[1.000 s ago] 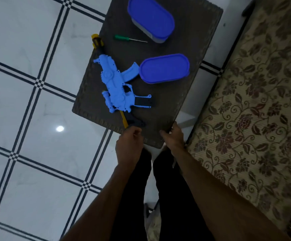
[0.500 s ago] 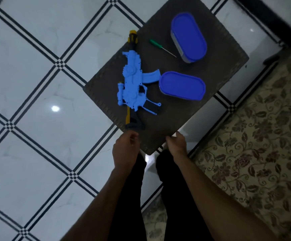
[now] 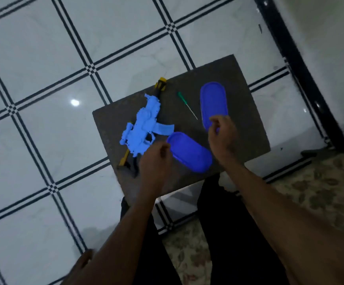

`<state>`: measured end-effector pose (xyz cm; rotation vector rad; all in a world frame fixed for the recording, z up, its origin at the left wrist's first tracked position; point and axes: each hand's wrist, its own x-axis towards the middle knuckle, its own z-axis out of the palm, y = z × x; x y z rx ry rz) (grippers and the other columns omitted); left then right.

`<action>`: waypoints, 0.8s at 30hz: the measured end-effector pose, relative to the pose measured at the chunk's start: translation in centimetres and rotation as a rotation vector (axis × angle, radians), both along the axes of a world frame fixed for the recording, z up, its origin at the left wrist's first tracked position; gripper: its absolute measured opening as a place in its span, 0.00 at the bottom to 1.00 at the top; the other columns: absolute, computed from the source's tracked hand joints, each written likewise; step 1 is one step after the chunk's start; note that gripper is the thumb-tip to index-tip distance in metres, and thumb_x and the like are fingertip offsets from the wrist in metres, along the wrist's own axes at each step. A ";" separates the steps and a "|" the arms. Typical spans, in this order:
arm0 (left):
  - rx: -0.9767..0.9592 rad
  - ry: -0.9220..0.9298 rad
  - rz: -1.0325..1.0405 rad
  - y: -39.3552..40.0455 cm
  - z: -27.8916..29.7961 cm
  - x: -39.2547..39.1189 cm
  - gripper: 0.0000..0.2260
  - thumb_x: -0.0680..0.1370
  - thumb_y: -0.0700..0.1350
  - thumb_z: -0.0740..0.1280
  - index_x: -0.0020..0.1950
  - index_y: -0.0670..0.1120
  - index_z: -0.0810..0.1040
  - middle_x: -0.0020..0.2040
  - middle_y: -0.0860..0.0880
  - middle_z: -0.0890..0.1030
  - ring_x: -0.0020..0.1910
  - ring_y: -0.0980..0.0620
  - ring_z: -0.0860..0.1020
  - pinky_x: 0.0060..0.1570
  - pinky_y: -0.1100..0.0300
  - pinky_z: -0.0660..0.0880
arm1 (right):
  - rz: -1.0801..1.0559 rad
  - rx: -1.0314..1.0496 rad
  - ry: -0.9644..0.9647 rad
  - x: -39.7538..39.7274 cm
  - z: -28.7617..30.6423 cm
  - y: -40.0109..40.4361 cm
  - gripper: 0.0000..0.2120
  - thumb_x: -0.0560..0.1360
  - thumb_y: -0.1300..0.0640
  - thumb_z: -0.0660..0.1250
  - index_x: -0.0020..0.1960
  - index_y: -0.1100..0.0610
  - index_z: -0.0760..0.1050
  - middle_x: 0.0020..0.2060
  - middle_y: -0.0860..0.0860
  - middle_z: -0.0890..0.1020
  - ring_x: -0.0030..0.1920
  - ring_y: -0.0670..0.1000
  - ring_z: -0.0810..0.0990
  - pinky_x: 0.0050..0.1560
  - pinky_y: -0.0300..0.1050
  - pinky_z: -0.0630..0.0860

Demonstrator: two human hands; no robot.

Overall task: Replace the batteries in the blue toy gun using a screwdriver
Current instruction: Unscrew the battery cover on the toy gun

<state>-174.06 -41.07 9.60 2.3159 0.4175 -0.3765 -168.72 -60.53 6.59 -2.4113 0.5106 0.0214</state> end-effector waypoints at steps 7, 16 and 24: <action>-0.002 -0.166 0.175 -8.3 -1.9 5.1 0.06 0.74 0.43 0.66 0.47 0.48 0.81 0.42 0.50 0.83 0.44 0.47 0.81 0.43 0.53 0.75 | 0.490 -0.193 -0.019 6.8 -0.6 -4.6 0.11 0.72 0.64 0.64 0.53 0.60 0.80 0.49 0.58 0.80 0.51 0.60 0.78 0.51 0.52 0.73; 0.088 -0.443 0.070 -5.5 -9.7 10.0 0.05 0.75 0.43 0.67 0.48 0.50 0.81 0.42 0.51 0.83 0.42 0.49 0.80 0.39 0.52 0.75 | 0.619 -0.220 -0.328 11.0 -5.3 -1.4 0.07 0.72 0.60 0.63 0.48 0.55 0.79 0.47 0.52 0.78 0.50 0.55 0.75 0.51 0.49 0.72; 0.171 -0.620 0.097 -5.1 -11.5 10.5 0.06 0.77 0.48 0.65 0.47 0.50 0.81 0.41 0.50 0.83 0.42 0.49 0.79 0.38 0.58 0.68 | 0.671 -0.399 -0.390 10.9 -6.4 -2.3 0.17 0.72 0.49 0.60 0.53 0.57 0.80 0.50 0.57 0.82 0.54 0.61 0.78 0.57 0.57 0.74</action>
